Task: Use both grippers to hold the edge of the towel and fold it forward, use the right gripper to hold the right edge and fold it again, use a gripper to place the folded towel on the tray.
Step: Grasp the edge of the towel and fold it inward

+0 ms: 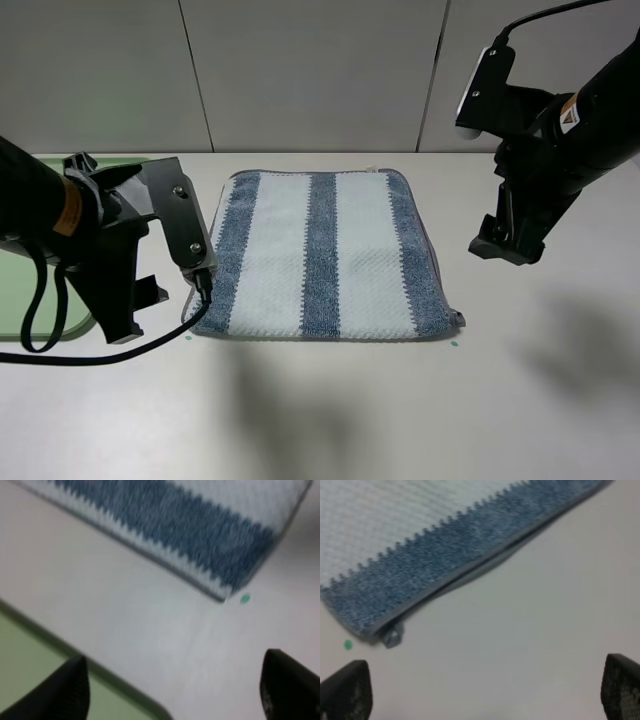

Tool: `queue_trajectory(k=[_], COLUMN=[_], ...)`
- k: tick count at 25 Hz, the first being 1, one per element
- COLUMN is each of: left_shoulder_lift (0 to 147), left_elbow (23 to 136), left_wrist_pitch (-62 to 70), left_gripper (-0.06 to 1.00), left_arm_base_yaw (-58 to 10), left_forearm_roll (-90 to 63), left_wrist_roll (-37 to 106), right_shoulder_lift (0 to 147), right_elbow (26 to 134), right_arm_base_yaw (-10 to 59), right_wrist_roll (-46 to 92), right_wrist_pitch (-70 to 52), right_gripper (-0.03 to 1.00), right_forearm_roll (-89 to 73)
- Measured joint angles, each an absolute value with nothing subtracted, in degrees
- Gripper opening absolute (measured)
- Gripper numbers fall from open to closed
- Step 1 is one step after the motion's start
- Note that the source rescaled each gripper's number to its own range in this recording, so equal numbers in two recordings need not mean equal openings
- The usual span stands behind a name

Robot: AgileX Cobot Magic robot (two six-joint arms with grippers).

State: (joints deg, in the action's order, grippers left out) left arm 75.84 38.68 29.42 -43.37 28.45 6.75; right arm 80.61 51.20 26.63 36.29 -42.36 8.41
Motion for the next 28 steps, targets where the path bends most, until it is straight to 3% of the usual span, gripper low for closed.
queue_trajectory(k=[7, 15, 28], left_shoulder_lift=[76.1, 76.1, 76.1], left_elbow=[38.7, 35.7, 29.5], left_wrist_pitch=[26.7, 22.6, 16.2], left_gripper=[0.64, 0.82, 0.84], left_arm_base_yaw=[-43.4, -43.4, -43.4], left_forearm_roll=[27.2, 26.9, 28.0], left_wrist_roll=[8.1, 8.1, 8.1], right_shoulder_lift=[84.0, 84.2, 84.7], right_elbow=[51.2, 51.2, 51.2], right_arm_base_yaw=[26.6, 26.6, 26.6], right_wrist_roll=[39.8, 40.0, 45.1], right_wrist_pitch=[-42.2, -42.1, -40.9], right_gripper=[1.00, 1.00, 1.00], right_forearm_roll=[4.2, 3.5, -0.8])
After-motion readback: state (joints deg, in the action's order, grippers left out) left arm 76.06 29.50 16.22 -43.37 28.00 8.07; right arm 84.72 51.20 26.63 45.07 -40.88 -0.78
